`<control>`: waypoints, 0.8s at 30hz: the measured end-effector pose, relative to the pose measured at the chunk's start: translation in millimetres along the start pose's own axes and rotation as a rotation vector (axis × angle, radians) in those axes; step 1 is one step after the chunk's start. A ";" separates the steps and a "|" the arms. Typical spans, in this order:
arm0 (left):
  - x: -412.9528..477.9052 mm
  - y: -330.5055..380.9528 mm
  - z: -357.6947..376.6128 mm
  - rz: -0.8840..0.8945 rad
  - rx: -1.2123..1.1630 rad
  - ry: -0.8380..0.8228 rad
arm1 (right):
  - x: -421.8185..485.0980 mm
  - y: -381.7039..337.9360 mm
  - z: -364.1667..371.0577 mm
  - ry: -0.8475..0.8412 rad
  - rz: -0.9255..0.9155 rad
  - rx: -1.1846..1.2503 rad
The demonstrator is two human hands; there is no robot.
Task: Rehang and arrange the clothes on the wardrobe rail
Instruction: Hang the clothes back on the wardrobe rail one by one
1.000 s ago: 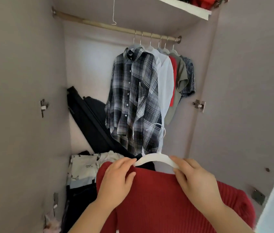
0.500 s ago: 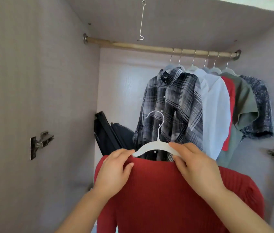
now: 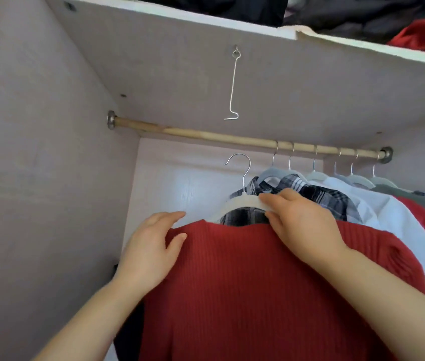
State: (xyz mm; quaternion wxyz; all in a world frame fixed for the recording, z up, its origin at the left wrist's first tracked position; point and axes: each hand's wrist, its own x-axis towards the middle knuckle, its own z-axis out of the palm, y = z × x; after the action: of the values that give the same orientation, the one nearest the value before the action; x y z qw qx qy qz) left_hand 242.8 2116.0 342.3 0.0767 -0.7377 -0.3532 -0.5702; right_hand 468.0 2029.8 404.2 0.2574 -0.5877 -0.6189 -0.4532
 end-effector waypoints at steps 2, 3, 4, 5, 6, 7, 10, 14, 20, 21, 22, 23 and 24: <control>26.4 -11.9 3.1 0.020 -0.004 0.029 | 30.2 7.8 10.2 0.021 0.021 -0.065; 37.8 -17.6 5.4 0.024 -0.006 0.045 | 44.8 12.3 15.6 0.017 0.035 -0.092; 47.7 -22.9 7.8 0.026 -0.009 0.058 | 58.9 17.6 21.6 0.013 0.046 -0.121; 56.0 -27.4 10.1 0.026 -0.008 0.068 | 71.7 23.6 27.5 0.012 0.056 -0.139; 63.3 -31.7 12.9 0.028 -0.004 0.076 | 83.7 29.6 33.0 0.015 0.064 -0.143; 70.0 -35.6 16.3 0.037 0.005 0.086 | 94.0 36.2 38.0 0.021 0.073 -0.141; 85.2 -43.2 27.2 0.053 0.029 0.100 | 118.0 56.5 50.3 0.043 0.113 -0.135; 98.3 -46.3 40.6 0.064 0.036 0.104 | 143.7 80.3 63.1 0.107 0.149 -0.139; 107.6 -50.5 55.3 0.059 0.051 0.114 | 152.4 87.1 90.6 0.104 0.106 -0.068; 107.3 -51.7 57.7 0.054 0.054 0.112 | 148.0 85.8 98.3 0.087 0.091 -0.055; 106.3 -53.0 60.4 0.051 0.057 0.109 | 143.2 84.8 105.6 0.076 0.076 -0.053; 104.7 -53.9 63.0 0.050 0.061 0.104 | 138.8 84.8 111.5 0.079 0.065 -0.052; 103.1 -54.7 65.7 0.051 0.065 0.097 | 135.3 85.8 115.6 0.094 0.064 -0.037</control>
State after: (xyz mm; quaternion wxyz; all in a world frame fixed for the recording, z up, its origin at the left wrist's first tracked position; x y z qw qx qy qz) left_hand 271.5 2235.0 396.5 0.1321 -0.7150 -0.3486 -0.5914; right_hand 551.2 2187.8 488.7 0.2898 -0.5898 -0.5784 -0.4833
